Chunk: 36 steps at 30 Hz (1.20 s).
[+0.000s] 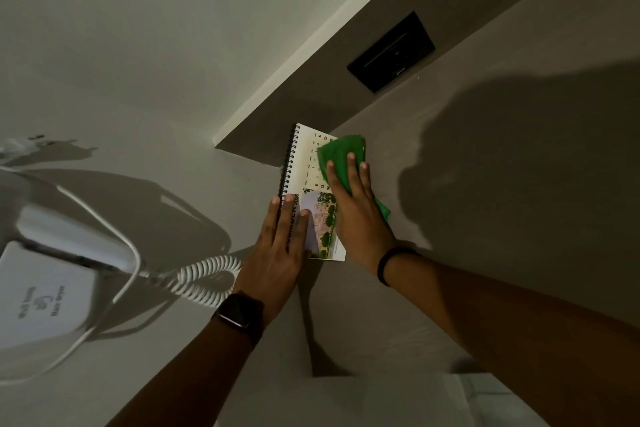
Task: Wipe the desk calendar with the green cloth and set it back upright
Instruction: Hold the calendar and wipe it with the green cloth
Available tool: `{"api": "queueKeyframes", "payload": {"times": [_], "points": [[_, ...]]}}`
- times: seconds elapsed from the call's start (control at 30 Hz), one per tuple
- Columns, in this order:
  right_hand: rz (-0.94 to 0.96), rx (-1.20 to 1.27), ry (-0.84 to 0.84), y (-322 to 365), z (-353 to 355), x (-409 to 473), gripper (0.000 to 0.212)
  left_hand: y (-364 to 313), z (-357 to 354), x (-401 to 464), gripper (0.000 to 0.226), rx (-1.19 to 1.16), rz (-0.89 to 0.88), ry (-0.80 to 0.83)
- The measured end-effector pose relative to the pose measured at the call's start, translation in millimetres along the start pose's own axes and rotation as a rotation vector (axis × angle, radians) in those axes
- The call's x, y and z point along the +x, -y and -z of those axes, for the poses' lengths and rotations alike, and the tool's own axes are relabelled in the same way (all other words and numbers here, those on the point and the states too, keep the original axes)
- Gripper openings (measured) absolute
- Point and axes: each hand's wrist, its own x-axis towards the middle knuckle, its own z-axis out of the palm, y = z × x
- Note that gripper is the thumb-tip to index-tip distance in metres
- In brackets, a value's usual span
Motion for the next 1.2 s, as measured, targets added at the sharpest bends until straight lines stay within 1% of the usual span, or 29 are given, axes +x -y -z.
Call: {"api": "queueKeyframes", "payload": {"times": [0.03, 0.1, 0.17, 0.2, 0.27, 0.33, 0.4, 0.43, 0.47, 0.53, 0.6, 0.63, 0.7, 0.8, 0.87, 0.93, 1.0, 1.07, 1.13, 1.2], "points": [[0.01, 0.027, -0.005, 7.2, 1.0, 5.5, 0.078, -0.4, 0.3, 0.2, 0.094, -0.003, 0.006, 0.002], [0.117, -0.005, -0.003, 16.2, -3.4, 3.2, 0.076, -1.2, 0.5, 0.3, 0.089, 0.016, 0.001, 0.002], [0.221, -0.069, 0.043, 13.4, -12.0, -16.1, 0.081, -1.8, 1.1, 0.0, 0.085, 0.037, -0.011, 0.001], [0.239, -0.08, 0.068, 8.4, -14.5, -26.2, 0.085, -2.3, 1.8, -0.1, 0.086, 0.032, -0.013, -0.002], [0.198, -0.088, 0.101, -1.3, -14.3, -32.6, 0.09, -2.3, 2.0, -0.2, 0.091, 0.014, -0.01, -0.008], [0.104, -0.095, 0.075, -0.4, -7.3, -17.0, 0.09, -2.7, 1.6, -0.9, 0.095, 0.011, 0.004, -0.004], [0.01, -0.022, 0.034, 9.1, 5.3, 10.6, 0.087, -3.1, -0.3, -1.1, 0.098, 0.013, 0.012, 0.009], [-0.006, 0.018, 0.023, 13.7, 11.0, 22.1, 0.087, -3.5, -1.3, -1.2, 0.098, 0.009, 0.016, 0.012], [0.007, 0.036, 0.023, 17.3, 14.6, 28.9, 0.086, -3.6, -2.1, -1.1, 0.096, 0.001, 0.019, 0.016], [0.092, 0.021, 0.052, 21.1, 13.6, 21.8, 0.079, -3.9, -2.5, -1.7, 0.092, -0.009, 0.02, 0.021], [0.195, -0.048, 0.093, 15.6, 3.4, -6.8, 0.078, -3.8, -3.0, -1.5, 0.09, 0.001, 0.006, 0.008], [0.216, -0.081, 0.11, 10.2, -1.9, -22.8, 0.08, -3.9, -2.8, -1.4, 0.09, 0.001, 0.001, 0.008], [0.17, -0.11, 0.108, -2.5, -7.4, -31.8, 0.088, -3.7, -2.1, -1.1, 0.093, -0.001, 0.002, 0.019], [0.041, -0.058, 0.076, 4.9, 0.3, -1.6, 0.084, -3.5, -2.2, -1.2, 0.097, 0.008, 0.006, 0.027], [0.061, -0.018, 0.071, 16.1, 0.1, 3.9, 0.079, -3.9, -2.3, -1.3, 0.096, 0.002, 0.004, 0.023], [0.173, -0.061, 0.098, 16.8, -7.2, -13.4, 0.078, -3.6, -2.4, -1.1, 0.093, 0.006, -0.012, 0.014], [0.232, -0.068, 0.145, 3.8, -11.9, -34.7, 0.087, -3.8, -2.2, -1.6, 0.09, 0.006, -0.024, 0.016], [0.166, -0.07, 0.131, -8.2, -9.8, -32.5, 0.092, -3.4, -2.2, -2.4, 0.092, -0.006, -0.008, 0.029], [0.062, -0.059, 0.093, -5.5, -2.8, -8.7, 0.09, -4.1, -1.5, -2.8, 0.094, -0.007, 0.01, 0.051], [0.048, -0.011, 0.061, 5.3, 3.9, 14.9, 0.085, -4.8, -0.7, -3.4, 0.094, -0.015, 0.022, 0.055]]}}
